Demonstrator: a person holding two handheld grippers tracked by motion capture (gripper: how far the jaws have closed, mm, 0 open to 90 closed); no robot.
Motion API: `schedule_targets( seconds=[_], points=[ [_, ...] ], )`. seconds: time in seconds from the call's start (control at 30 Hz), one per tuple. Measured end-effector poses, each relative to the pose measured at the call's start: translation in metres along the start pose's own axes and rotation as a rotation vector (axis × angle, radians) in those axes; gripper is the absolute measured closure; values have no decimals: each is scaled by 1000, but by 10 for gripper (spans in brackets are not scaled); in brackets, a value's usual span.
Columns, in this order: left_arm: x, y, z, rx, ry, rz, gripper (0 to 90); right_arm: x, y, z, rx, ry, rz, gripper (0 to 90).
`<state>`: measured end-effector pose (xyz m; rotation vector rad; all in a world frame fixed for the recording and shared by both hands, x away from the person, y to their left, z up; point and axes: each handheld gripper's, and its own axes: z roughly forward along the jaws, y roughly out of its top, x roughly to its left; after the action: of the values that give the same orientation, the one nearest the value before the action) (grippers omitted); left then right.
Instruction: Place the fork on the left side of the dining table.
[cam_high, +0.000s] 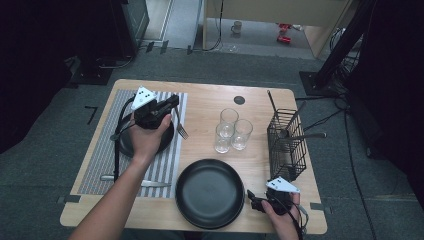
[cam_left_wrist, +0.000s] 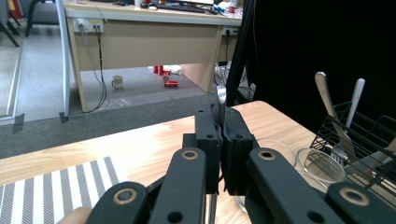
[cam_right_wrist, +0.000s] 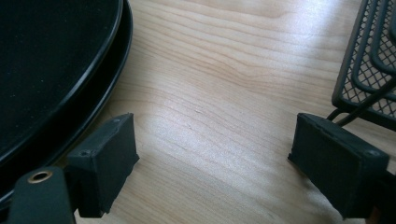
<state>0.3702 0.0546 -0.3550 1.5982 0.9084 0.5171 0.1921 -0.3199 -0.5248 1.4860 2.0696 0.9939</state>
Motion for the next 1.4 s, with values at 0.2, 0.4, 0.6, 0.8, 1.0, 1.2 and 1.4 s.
schedule_targets(
  seconds=[0.2, 0.4, 0.6, 0.8, 1.0, 1.2, 1.4],
  points=[
    [4, 3, 6, -5, 8, 1, 887, 1, 0, 0, 4, -3, -9, 140],
    [12, 7, 10, -23, 31, -5, 887, 6, 1, 3, 22, -28, -46, 103],
    [25, 13, 13, -43, 50, -23, 887, 6, 2, 5, 38, -18, -55, 50],
    [36, 13, 19, -40, 60, -34, 888, 6, 2, 5, 39, -20, -55, 46],
    [44, 10, 30, -30, 76, -44, 888, 6, 2, 6, 39, -20, -54, 46],
    [55, 4, 42, -34, 114, -63, 888, 6, 3, 6, 39, -21, -54, 46],
    [66, 1, 53, -69, 148, -104, 888, 6, 2, 6, 39, -21, -54, 46]
  ],
)
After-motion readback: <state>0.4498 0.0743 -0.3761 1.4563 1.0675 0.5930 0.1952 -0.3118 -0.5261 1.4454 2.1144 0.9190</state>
